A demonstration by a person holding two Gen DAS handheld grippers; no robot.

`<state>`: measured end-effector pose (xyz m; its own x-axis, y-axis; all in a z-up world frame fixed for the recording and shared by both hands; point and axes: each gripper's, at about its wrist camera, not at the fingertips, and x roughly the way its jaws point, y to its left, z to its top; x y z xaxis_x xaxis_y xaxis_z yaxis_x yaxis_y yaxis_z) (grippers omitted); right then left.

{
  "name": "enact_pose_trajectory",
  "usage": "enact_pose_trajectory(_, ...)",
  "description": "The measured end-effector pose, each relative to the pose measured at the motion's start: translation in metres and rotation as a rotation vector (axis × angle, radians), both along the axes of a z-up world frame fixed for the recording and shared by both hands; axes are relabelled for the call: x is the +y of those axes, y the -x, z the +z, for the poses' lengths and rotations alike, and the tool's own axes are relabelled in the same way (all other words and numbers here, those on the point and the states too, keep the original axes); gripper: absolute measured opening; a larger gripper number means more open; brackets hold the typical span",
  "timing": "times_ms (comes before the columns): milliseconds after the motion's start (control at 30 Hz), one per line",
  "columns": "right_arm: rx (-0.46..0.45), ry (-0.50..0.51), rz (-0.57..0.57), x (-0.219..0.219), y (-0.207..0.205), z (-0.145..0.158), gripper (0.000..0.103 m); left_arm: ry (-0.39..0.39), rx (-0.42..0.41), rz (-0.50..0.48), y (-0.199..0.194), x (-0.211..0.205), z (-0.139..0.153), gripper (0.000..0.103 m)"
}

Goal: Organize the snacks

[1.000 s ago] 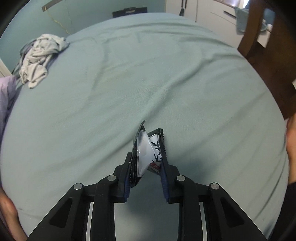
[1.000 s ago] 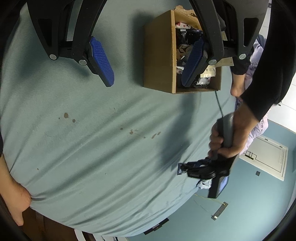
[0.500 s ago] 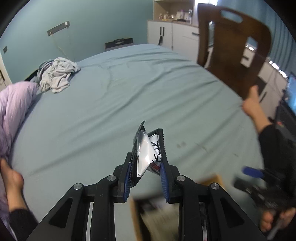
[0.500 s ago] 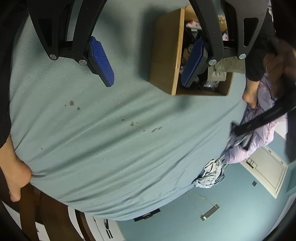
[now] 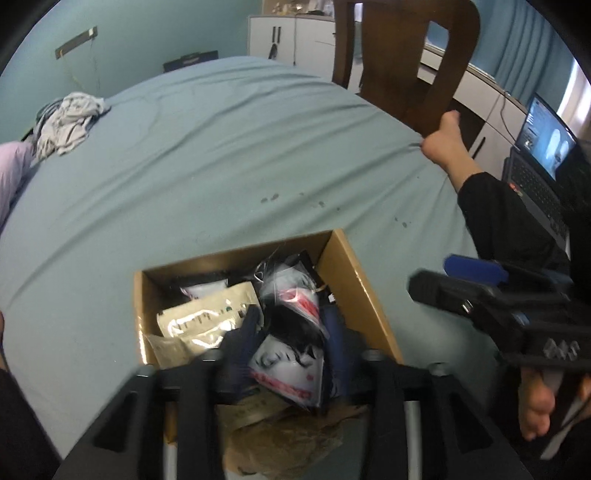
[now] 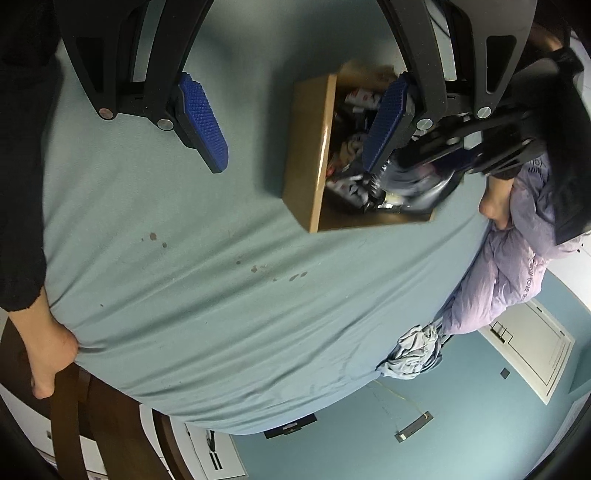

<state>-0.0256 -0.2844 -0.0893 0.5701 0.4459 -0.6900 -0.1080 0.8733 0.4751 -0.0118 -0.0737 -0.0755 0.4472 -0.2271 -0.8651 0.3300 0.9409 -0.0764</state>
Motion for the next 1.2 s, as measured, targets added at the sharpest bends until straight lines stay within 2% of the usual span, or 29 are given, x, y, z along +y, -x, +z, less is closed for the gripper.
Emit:
enact_pose_trajectory(33,0.004,0.007,0.003,0.001,0.002,-0.001,0.075,-0.007,-0.006,0.019,0.003,0.003,0.000,0.075)
enact_pose_trajectory(167,0.011,0.027,0.012,0.006,0.006,0.002,0.075,0.020,-0.044,0.052,0.008,0.013,0.016,0.082)
enact_pose_trajectory(267,0.020,0.049,0.017,0.014,0.003,0.006,0.075,-0.007,-0.085,0.094,0.011,0.024,0.029,0.094)
enact_pose_trajectory(300,0.021,0.063,0.017,0.016,0.002,0.008,0.075,-0.038,-0.097,0.122,0.011,0.027,0.031,0.103)
enact_pose_trajectory(400,0.012,0.098,0.016,0.026,0.001,0.013,0.075,-0.112,-0.110,0.189,0.012,0.037,0.030,0.103)
enact_pose_trajectory(533,0.007,0.147,0.008,0.040,0.004,0.016,0.075,-0.187,-0.102,0.209,0.013,0.046,0.022,0.103)
enact_pose_trajectory(700,-0.016,0.213,0.034,0.056,0.010,0.022,0.075,-0.284,-0.153,0.218,0.017,0.050,0.015,0.103)
enact_pose_trajectory(867,-0.053,0.274,0.052,0.067,0.018,0.027,0.075,-0.236,-0.142,0.224,0.018,0.055,0.015,0.103)
enact_pose_trajectory(1200,-0.032,0.264,0.044,0.064,0.017,0.023,0.075,-0.213,-0.145,0.233,0.017,0.062,0.019,0.103)
